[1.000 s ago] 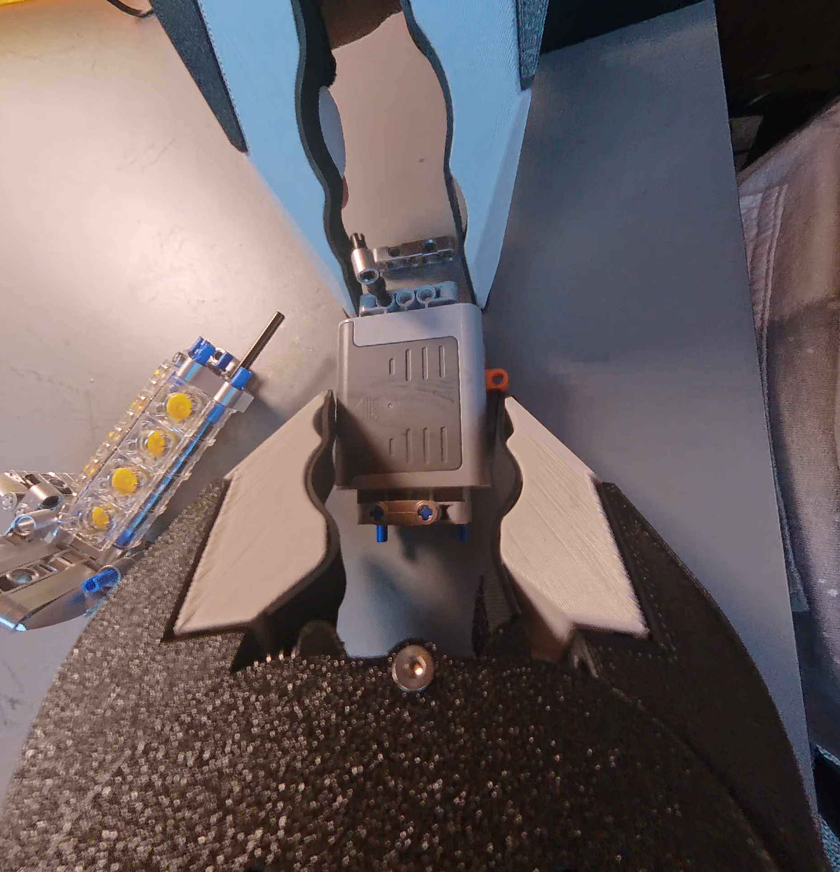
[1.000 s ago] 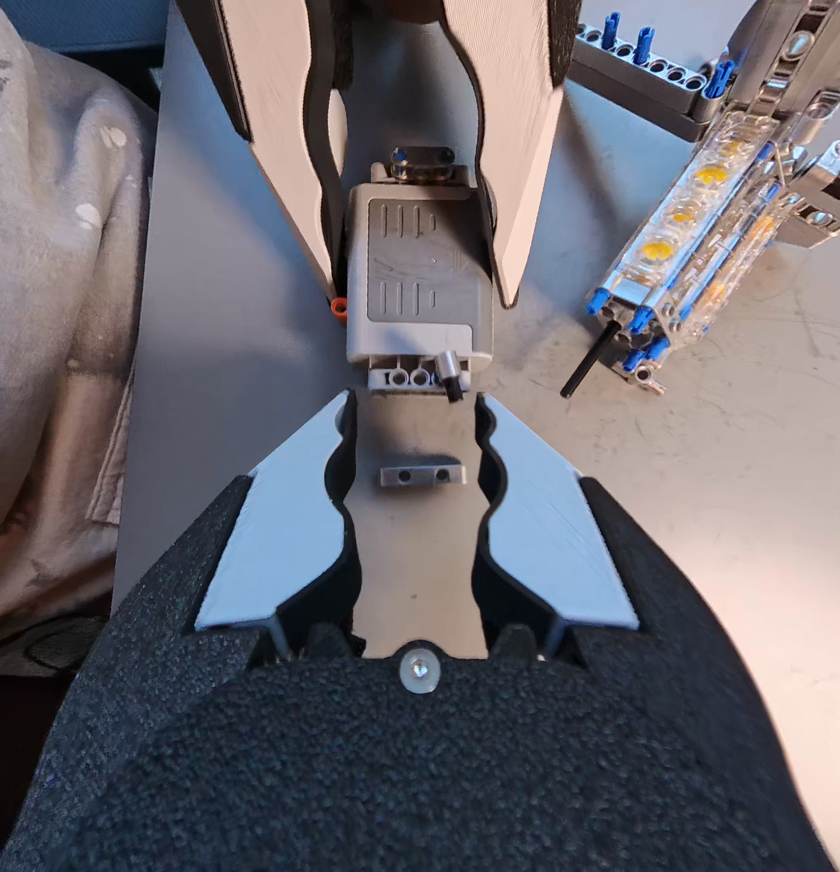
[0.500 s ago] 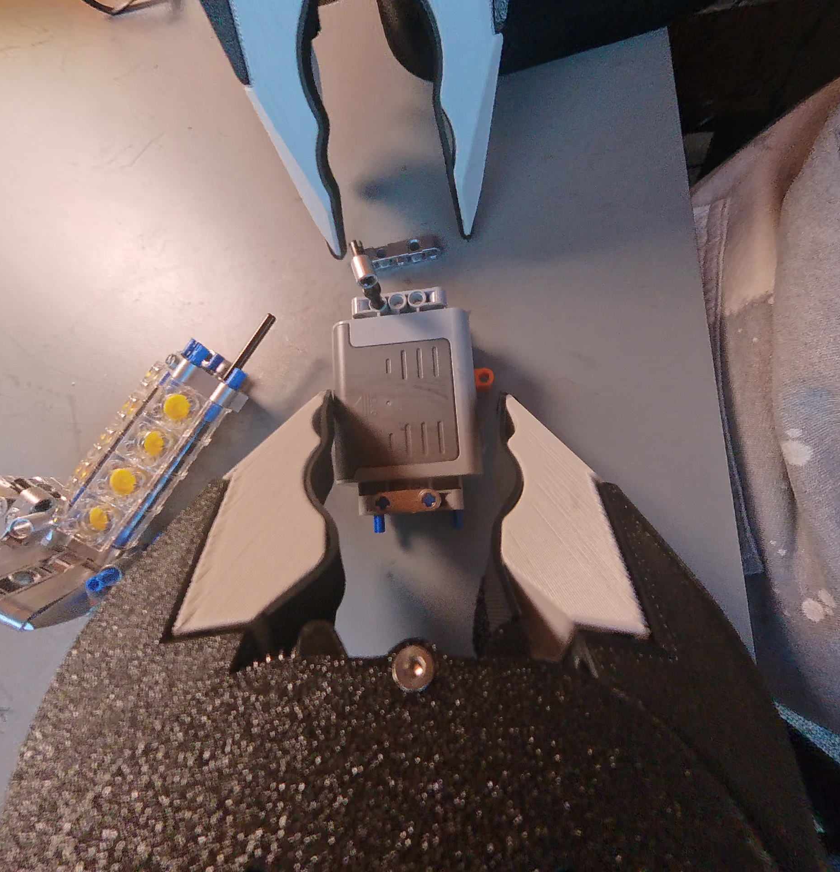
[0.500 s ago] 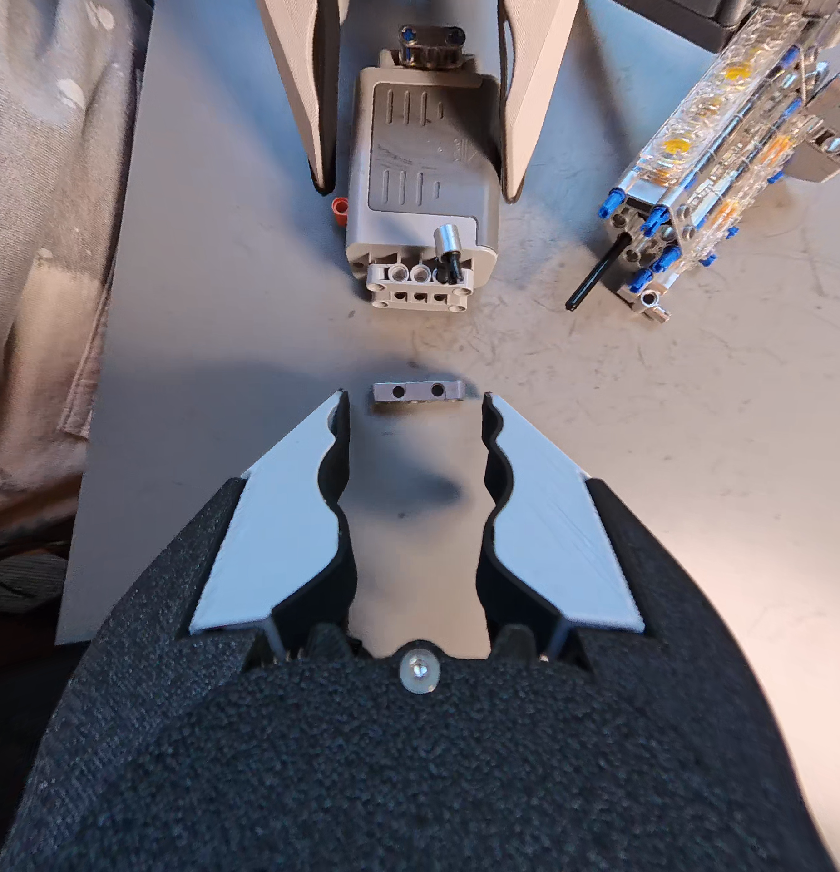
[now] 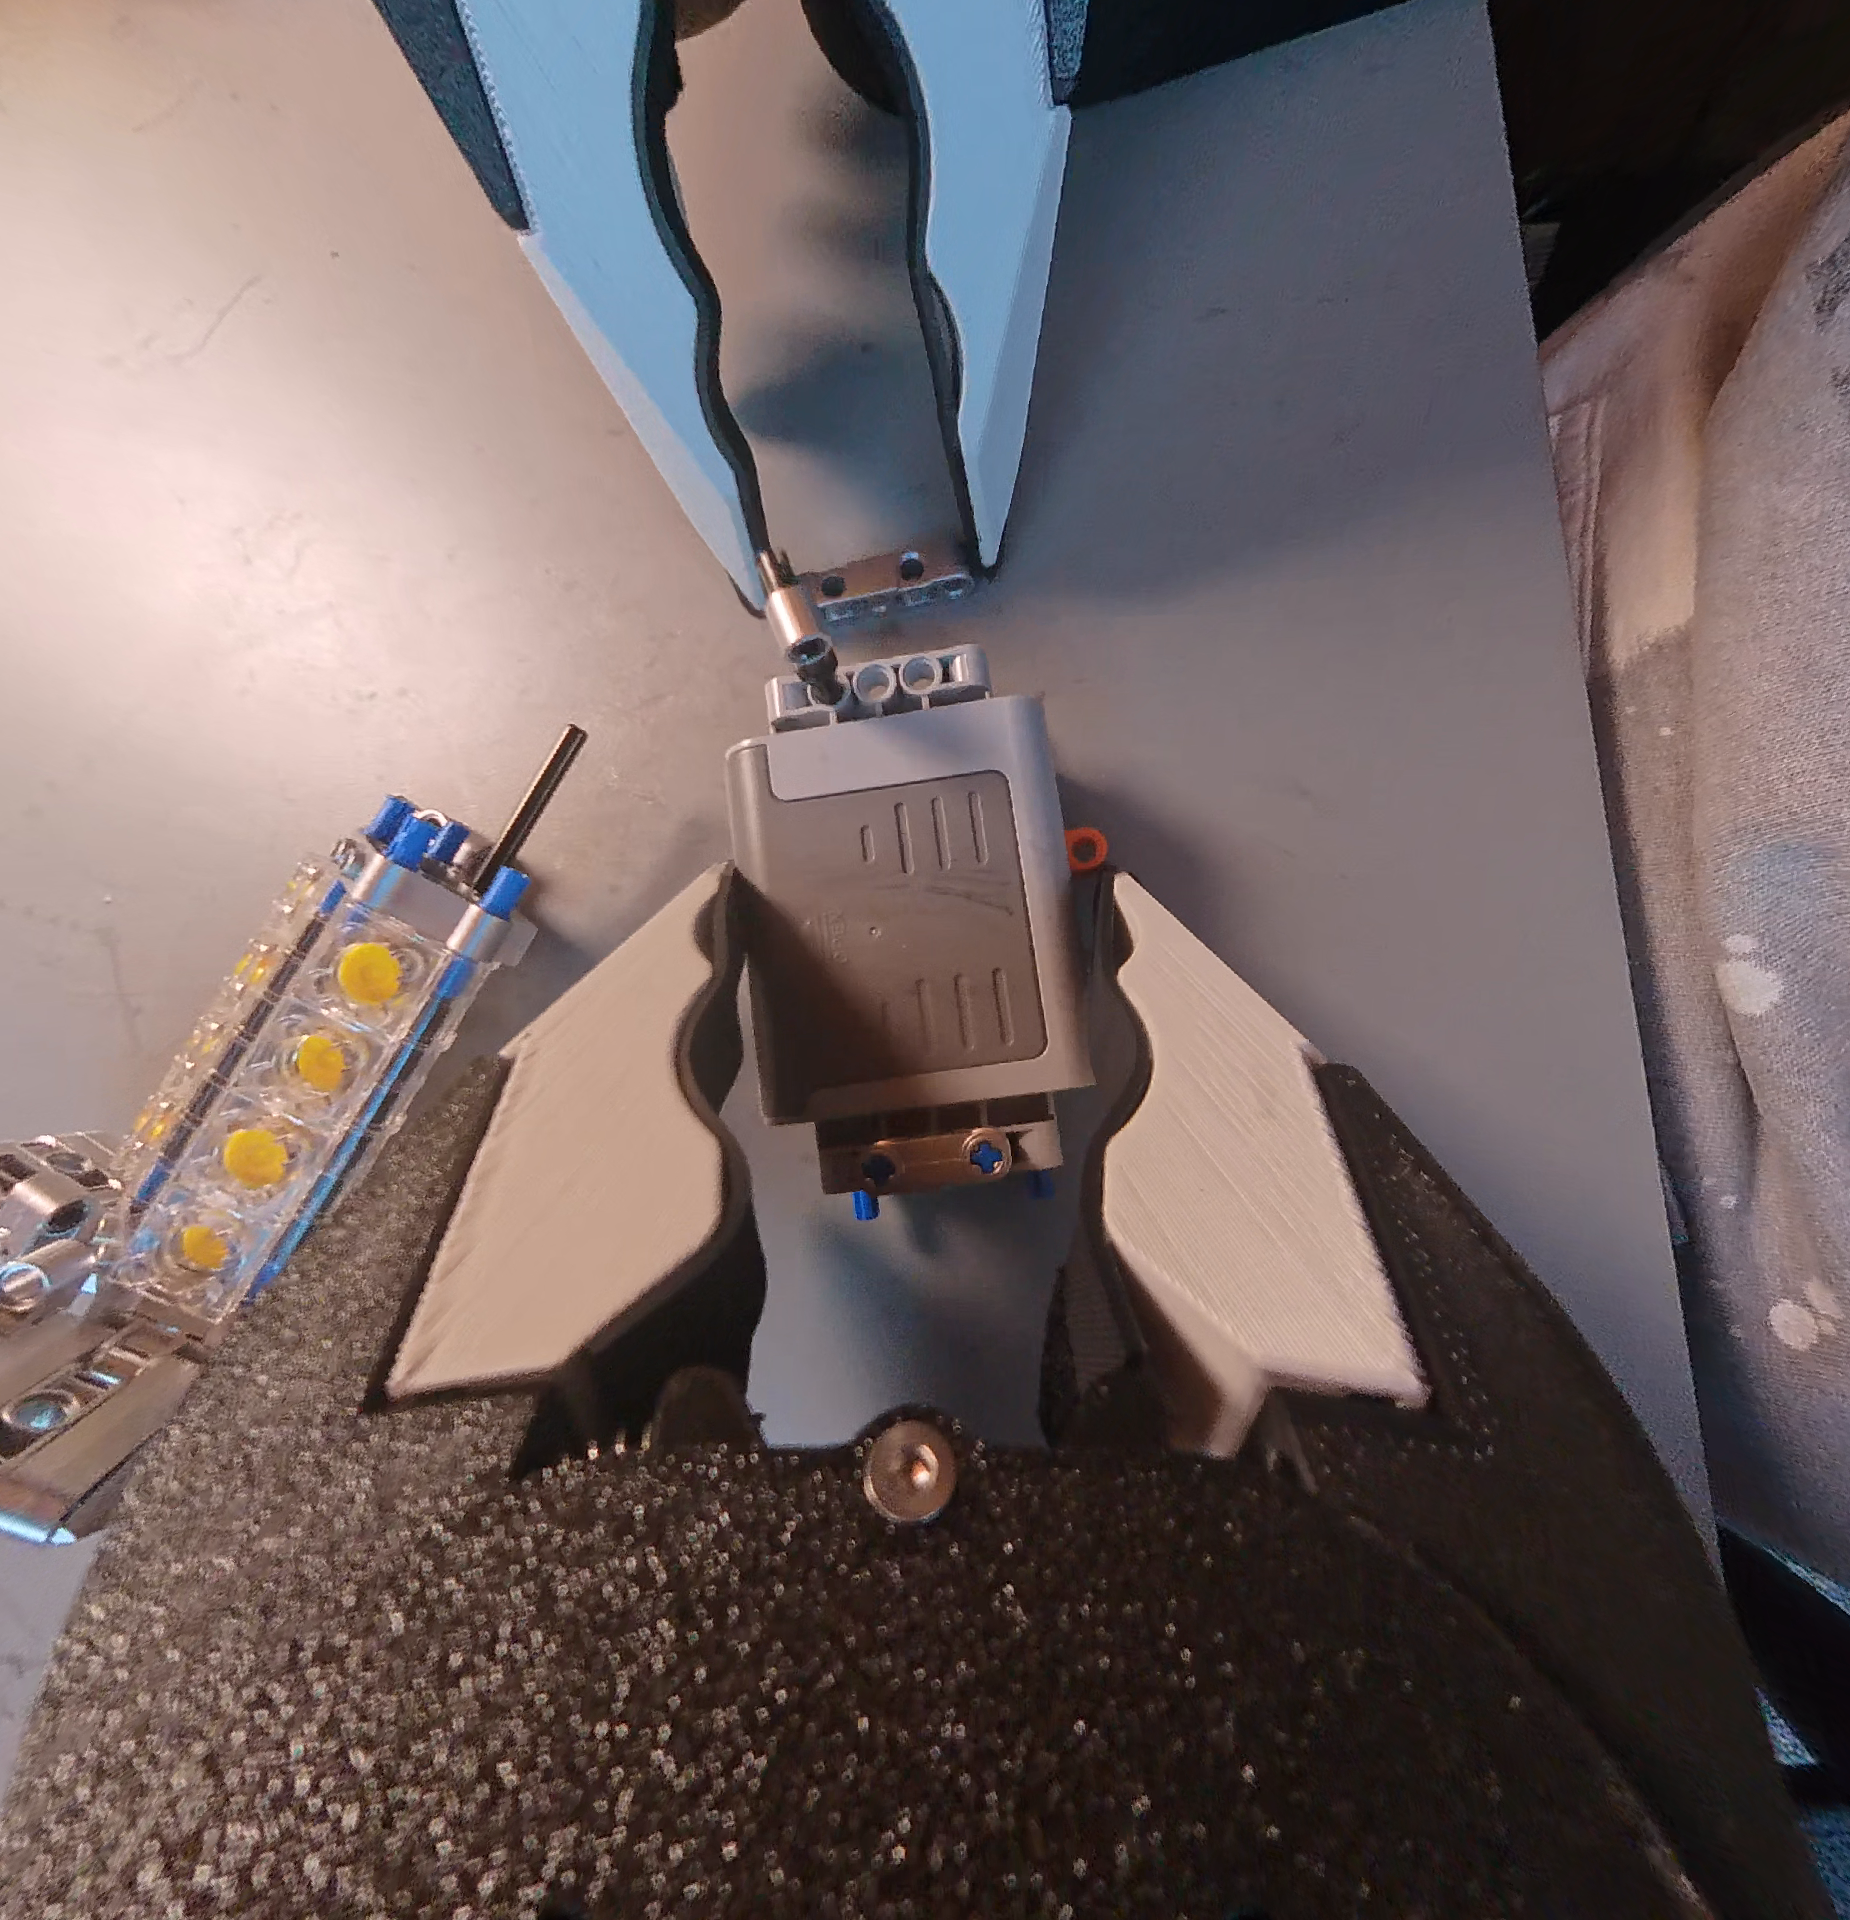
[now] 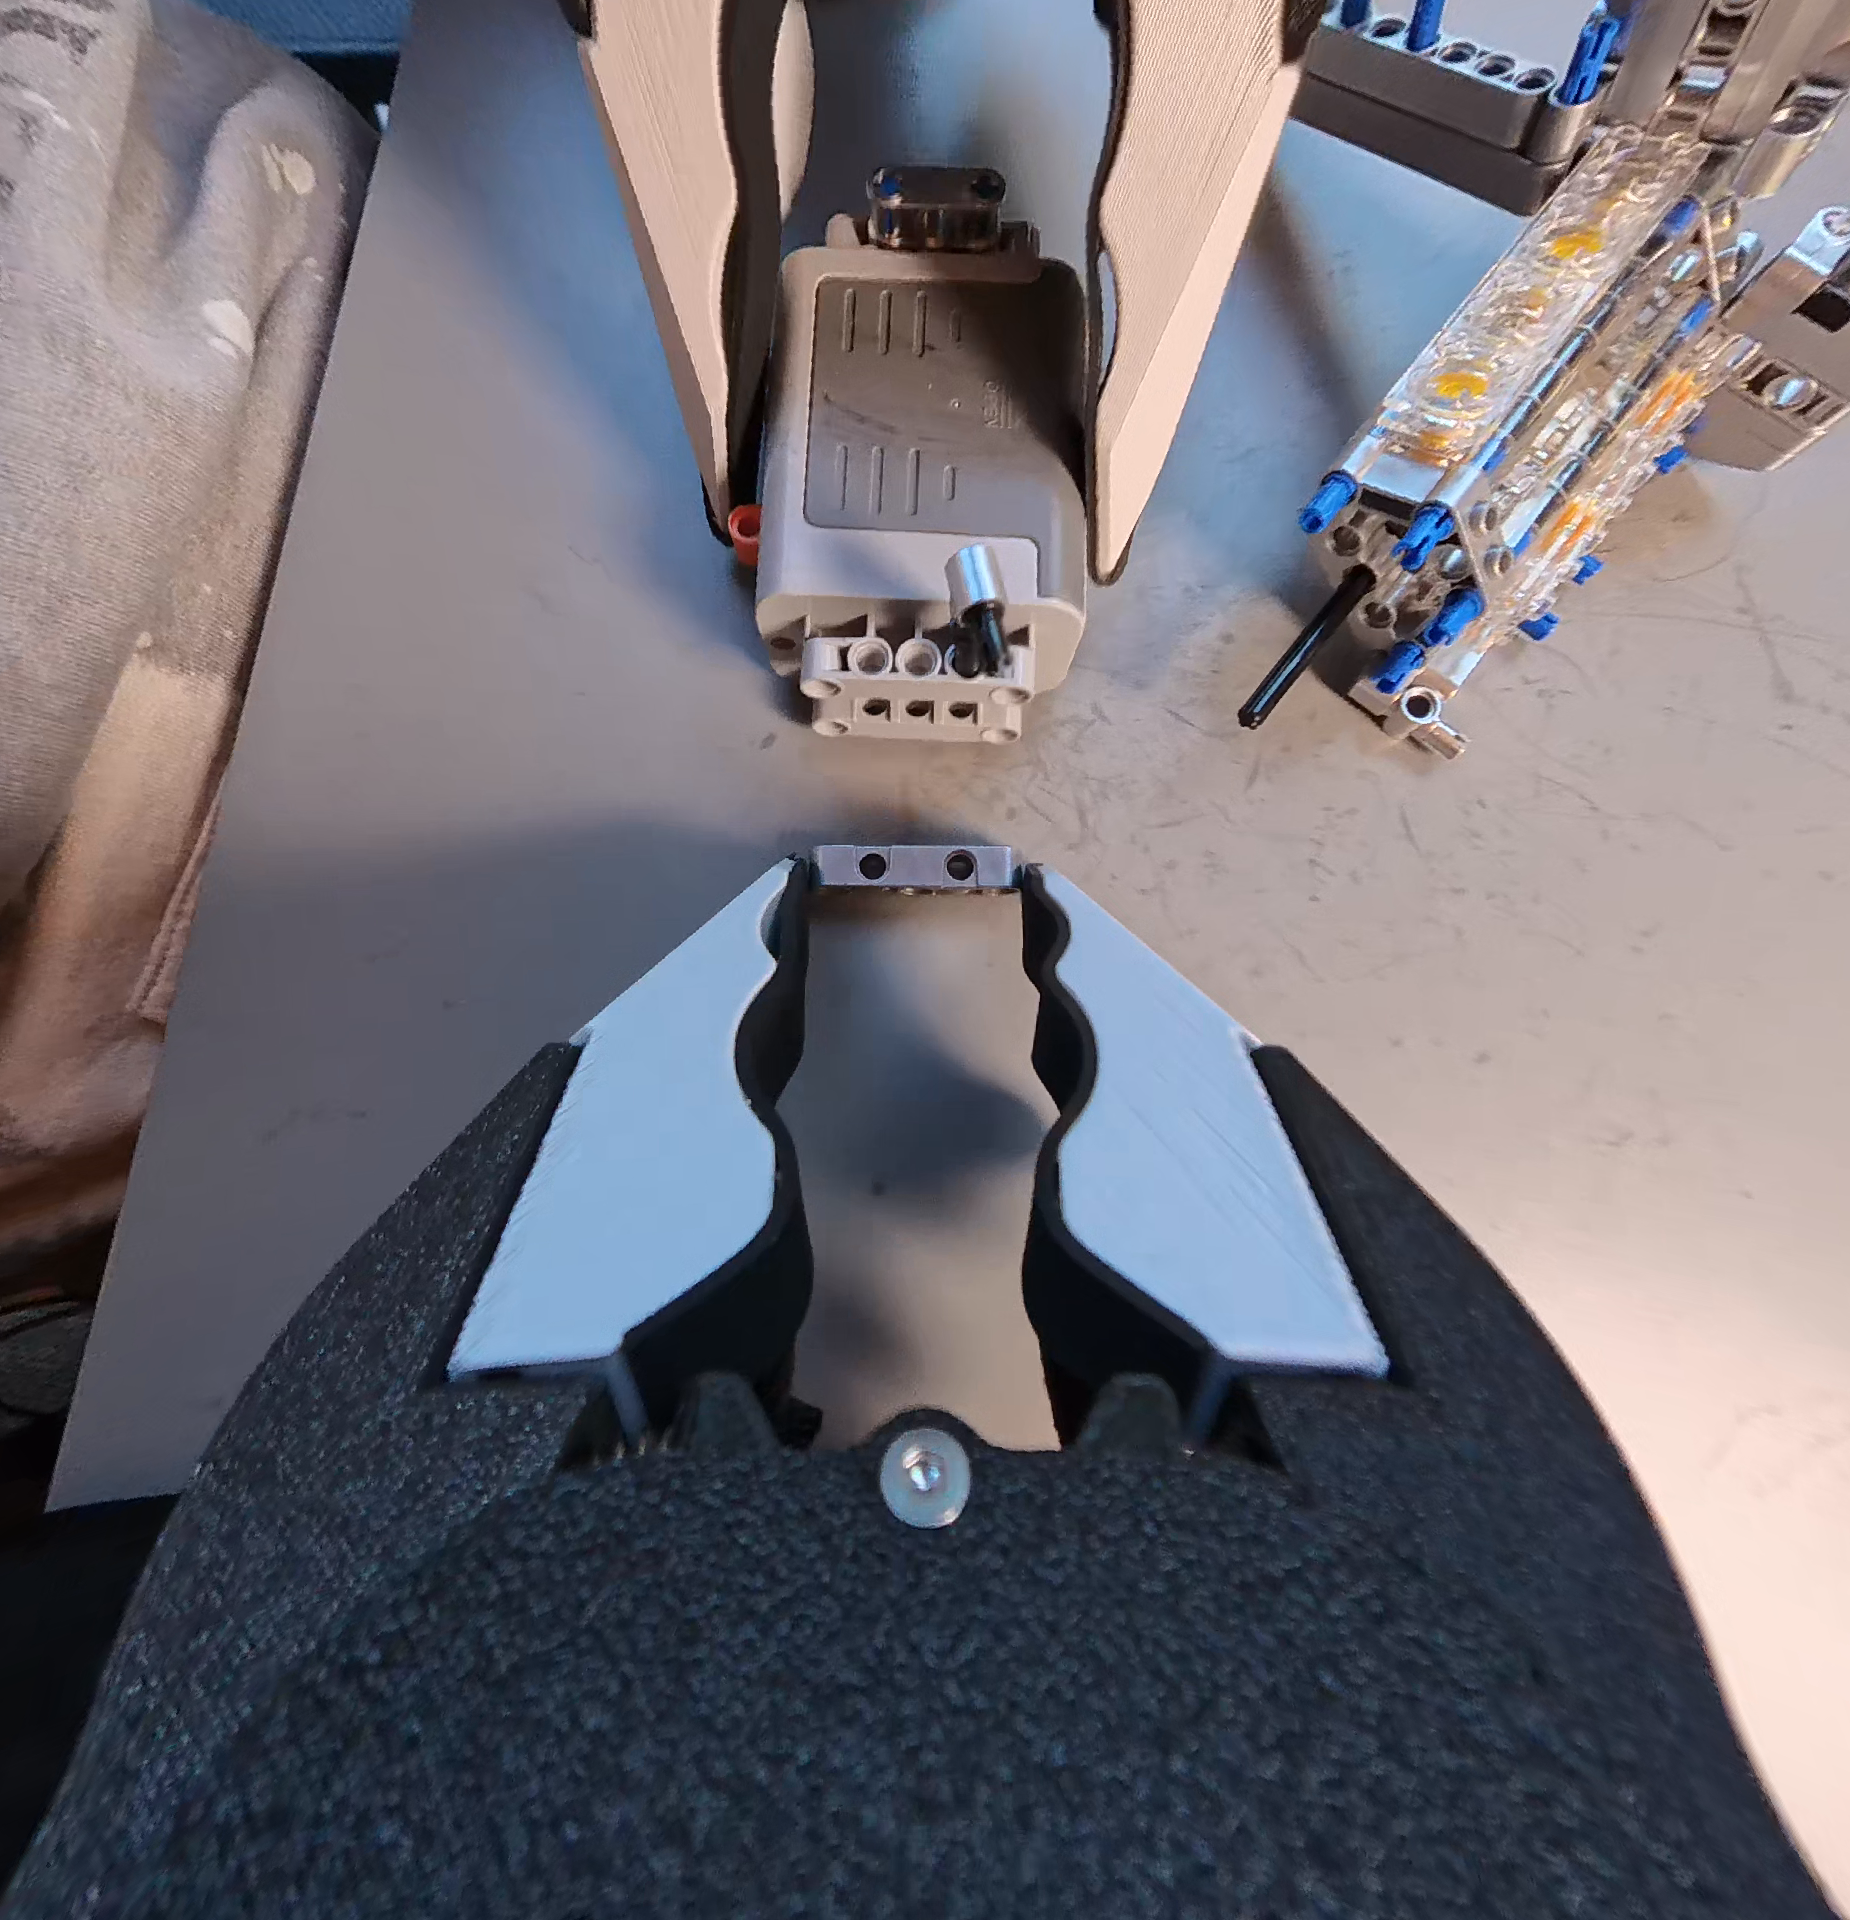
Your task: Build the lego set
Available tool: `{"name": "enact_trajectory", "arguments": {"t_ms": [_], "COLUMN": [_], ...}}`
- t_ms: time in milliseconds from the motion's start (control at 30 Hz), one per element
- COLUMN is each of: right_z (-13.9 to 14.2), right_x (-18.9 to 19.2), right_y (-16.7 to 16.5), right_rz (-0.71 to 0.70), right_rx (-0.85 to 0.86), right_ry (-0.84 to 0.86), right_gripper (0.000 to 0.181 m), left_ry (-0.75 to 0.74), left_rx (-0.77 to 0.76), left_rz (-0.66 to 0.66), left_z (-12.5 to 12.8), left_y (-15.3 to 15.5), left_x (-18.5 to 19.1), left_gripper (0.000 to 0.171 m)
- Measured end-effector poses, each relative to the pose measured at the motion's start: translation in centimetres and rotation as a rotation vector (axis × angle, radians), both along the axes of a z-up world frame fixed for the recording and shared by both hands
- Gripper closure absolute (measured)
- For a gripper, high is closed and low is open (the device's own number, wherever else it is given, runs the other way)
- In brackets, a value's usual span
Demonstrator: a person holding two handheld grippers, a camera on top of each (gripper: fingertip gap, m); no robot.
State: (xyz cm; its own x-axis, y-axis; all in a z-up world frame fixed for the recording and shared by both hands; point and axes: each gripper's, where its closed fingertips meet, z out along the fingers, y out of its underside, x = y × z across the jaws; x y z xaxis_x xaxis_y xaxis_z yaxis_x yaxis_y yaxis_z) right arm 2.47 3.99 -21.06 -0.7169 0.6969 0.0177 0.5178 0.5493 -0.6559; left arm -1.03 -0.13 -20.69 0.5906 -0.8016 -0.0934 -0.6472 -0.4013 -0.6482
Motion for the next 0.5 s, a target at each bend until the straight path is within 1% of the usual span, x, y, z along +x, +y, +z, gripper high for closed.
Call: {"name": "enact_trajectory", "arguments": {"t_ms": [233,500], "right_z": [1.7,1.3], "right_x": [-0.9,-1.3], "right_y": [-1.0,-1.6], "right_rz": [0.021,0.034], "right_rx": [-0.042,-0.040], "right_ry": [0.039,0.034], "right_gripper": [0.142,0.141], "left_ry": [-0.022,-0.055], "left_rx": [0.026,0.034], "left_rz": [0.003,0.000], "left_z": [0.1,0.3], "left_y": [0.0,0.0], "left_x": [0.3,0.5], "left_gripper": [0.108,0.108]}}
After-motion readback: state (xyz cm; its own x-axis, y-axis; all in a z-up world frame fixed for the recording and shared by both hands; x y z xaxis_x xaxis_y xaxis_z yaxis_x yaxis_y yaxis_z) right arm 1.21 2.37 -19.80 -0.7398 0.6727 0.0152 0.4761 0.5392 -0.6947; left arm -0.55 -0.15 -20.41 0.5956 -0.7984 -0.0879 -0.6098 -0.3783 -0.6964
